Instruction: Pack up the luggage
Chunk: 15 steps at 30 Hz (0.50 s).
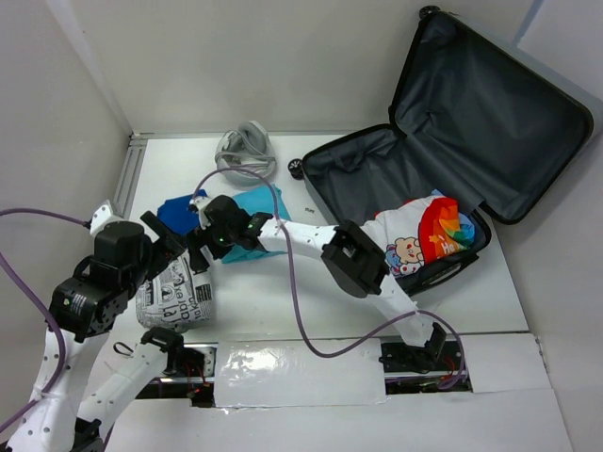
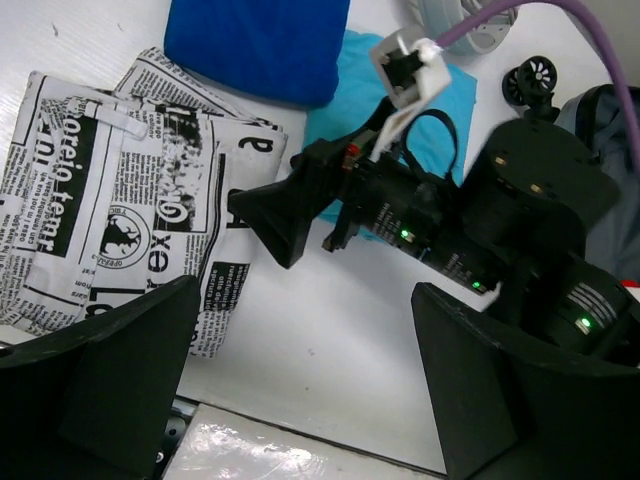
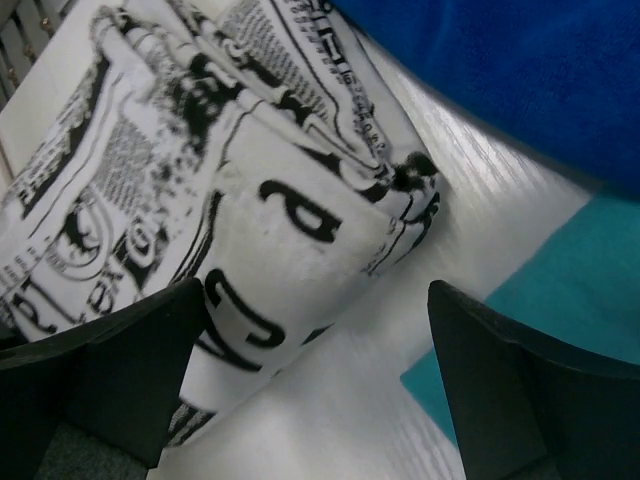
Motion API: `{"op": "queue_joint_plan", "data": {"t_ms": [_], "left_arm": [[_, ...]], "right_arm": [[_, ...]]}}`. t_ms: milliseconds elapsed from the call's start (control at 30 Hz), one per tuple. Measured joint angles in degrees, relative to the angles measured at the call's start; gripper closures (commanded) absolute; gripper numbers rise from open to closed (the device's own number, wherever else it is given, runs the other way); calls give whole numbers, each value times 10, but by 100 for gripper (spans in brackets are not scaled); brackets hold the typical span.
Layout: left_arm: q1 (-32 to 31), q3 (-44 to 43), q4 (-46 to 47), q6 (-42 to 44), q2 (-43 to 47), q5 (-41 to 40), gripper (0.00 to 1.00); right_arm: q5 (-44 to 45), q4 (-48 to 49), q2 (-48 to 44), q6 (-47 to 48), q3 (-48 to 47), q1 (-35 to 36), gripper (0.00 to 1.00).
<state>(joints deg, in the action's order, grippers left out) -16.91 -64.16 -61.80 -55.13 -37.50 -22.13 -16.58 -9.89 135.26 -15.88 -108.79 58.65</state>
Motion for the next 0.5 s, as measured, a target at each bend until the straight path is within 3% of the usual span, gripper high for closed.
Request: {"op": "queue_joint_plan", "data": {"t_ms": [67,133,167,233,300,333,500], "left_arm": [[0,2,-1,7,2,4,0],[0,4,-1,10,6,8,0],[0,5,-1,11,10,10,0],[0,11,1,12,18,15,0],[0,21,6,16,27,22,0],[0,26,7,22,30,27,0],[0,47,25,34,30,45,0]], "right_arm": [[-2,-6,21,-8,-16,3,8],[-3,-5,45,-14,-37,3,29],[-5,-4,50,-20,-39,3,45],[-9,-1,53,-31,-39,4,55],[-16,14,51,-34,-34,5,90],[-18,27,45,-37,-21,5,100],[5,66,-37,-38,110,9,100]]}}
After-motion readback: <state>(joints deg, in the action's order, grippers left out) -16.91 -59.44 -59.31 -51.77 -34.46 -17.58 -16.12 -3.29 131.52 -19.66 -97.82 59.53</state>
